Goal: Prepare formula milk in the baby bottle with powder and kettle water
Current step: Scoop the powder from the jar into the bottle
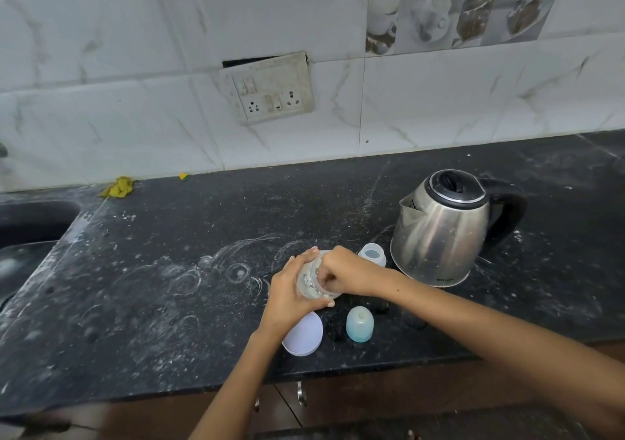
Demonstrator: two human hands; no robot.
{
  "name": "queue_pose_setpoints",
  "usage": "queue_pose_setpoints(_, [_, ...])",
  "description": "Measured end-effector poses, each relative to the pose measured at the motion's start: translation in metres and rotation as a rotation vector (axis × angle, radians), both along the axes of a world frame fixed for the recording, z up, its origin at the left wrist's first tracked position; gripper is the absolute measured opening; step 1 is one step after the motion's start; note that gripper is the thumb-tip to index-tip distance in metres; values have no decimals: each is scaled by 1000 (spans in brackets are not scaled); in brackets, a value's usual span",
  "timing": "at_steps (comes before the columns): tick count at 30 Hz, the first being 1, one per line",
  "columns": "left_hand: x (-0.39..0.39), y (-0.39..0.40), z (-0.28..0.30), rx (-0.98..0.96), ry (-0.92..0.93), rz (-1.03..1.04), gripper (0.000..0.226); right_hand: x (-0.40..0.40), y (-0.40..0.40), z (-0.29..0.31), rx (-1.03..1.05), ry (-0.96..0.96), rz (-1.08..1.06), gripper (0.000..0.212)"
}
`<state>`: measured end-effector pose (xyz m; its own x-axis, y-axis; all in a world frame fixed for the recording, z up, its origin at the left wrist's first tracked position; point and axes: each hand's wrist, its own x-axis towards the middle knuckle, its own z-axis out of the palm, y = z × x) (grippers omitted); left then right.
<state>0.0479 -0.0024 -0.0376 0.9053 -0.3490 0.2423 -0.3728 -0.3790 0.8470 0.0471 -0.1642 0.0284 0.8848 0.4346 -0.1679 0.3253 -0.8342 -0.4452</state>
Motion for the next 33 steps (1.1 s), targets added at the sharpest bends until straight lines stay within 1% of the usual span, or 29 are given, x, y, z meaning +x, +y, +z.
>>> queue_pose_setpoints(3, [-1,-1,1,-23,9,7,89,-1,-7,0,271,98,-211,14])
queue_pose_setpoints(7, [-1,-1,-1,-45,14,18,91,-7,-25,2,727,301,-514,15])
queue_pose_setpoints(8, [0,-1,-2,-49,22,20,91,-9,-29,3,785,307,-566,15])
queue_pose_setpoints(10, [0,0,-3,-59,32,33,90,-13,-37,4,795,254,-629,15])
queue_pose_setpoints(13, [0,2,-4,-67,46,41,89,-22,-43,3,765,148,-658,10])
queue_pose_setpoints(16, [0,2,-5,-70,45,49,88,-33,-41,-3,665,-17,-635,7])
queue_pose_setpoints(18, [0,3,-5,-64,40,53,88,-38,-37,-5,551,-93,-613,8])
queue_pose_setpoints(19, [0,3,-5,-60,37,56,88,-39,-36,-6,517,-108,-612,8])
queue_pose_setpoints(22, [1,3,-6,-59,42,61,88,-41,-33,-9,514,-143,-623,11])
queue_pose_setpoints(26, [0,3,-5,-58,45,66,88,-41,-33,-11,465,-221,-581,14])
queue_pose_setpoints(33, [1,2,-4,-58,56,69,88,-40,-33,-14,489,-266,-593,14])
